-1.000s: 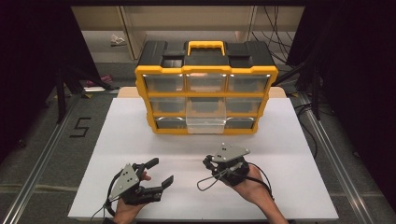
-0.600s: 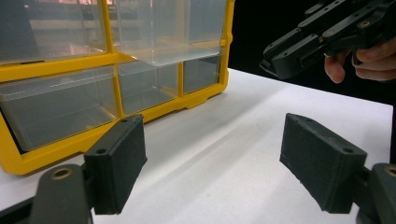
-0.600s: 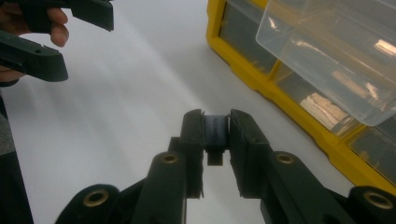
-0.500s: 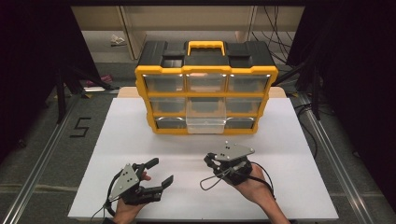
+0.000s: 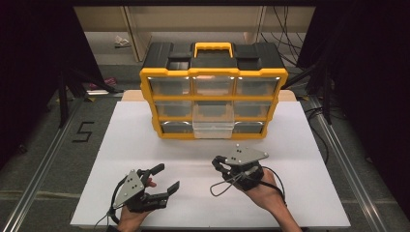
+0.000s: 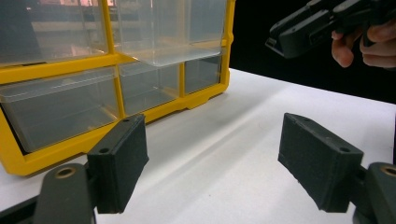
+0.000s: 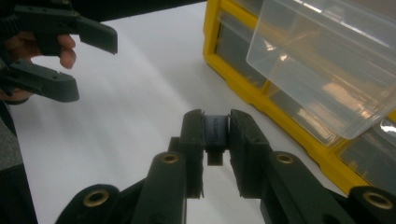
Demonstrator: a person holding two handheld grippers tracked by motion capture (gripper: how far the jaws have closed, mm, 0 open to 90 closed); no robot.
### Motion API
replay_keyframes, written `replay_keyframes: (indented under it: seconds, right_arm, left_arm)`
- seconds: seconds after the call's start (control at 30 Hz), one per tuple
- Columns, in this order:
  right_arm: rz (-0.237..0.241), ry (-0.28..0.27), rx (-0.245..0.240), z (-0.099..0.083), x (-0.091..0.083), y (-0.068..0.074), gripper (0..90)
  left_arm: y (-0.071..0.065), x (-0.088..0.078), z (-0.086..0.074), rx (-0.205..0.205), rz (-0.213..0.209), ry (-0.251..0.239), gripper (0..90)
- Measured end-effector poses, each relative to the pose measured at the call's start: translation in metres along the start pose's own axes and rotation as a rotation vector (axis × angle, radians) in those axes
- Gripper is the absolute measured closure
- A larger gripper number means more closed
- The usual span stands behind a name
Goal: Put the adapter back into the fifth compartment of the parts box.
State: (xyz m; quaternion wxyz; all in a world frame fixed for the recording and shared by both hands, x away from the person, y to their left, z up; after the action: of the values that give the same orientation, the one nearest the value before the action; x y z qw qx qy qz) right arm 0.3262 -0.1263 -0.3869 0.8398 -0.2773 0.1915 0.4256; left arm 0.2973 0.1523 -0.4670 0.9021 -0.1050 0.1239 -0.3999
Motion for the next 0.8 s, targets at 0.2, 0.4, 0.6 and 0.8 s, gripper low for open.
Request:
replay_keyframes:
  seconds: [0.2,0.4,0.6,0.8]
  right_arm:
    - [-0.008,-0.019,0.007,0.0026,-0.0032,-0.0028,76.3]
    - [-0.009,-0.025,0.012,0.0040,-0.0023,-0.0027,76.3]
    - [-0.012,-0.036,0.010,0.0064,-0.0037,-0.0035,76.3]
    - [-0.017,-0.046,0.012,0.0084,-0.0054,-0.0044,76.3]
  left_arm:
    - [0.0000,0.0002,-0.0002,0.001,0.000,0.001,23.4]
    - [0.0000,0.0001,-0.0002,0.004,0.000,0.002,23.4]
    - [-0.0002,0.0003,-0.0004,0.009,0.002,0.003,23.4]
    - [-0.0003,0.0004,-0.0004,0.009,0.002,0.003,23.5]
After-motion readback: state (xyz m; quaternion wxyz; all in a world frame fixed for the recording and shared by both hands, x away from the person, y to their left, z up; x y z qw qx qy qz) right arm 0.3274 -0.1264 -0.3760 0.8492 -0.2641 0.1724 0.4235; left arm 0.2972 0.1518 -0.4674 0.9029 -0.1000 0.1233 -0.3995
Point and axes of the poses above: each handheld gripper's, and its own axes: x roughly forward along the jaws, z roughly out of its top, y roughly to its left, the point moved 2 cm from there along x, roughly forward along the jaws, and after that the axes turned 13 degrees about -x, right-handed, at the moved point
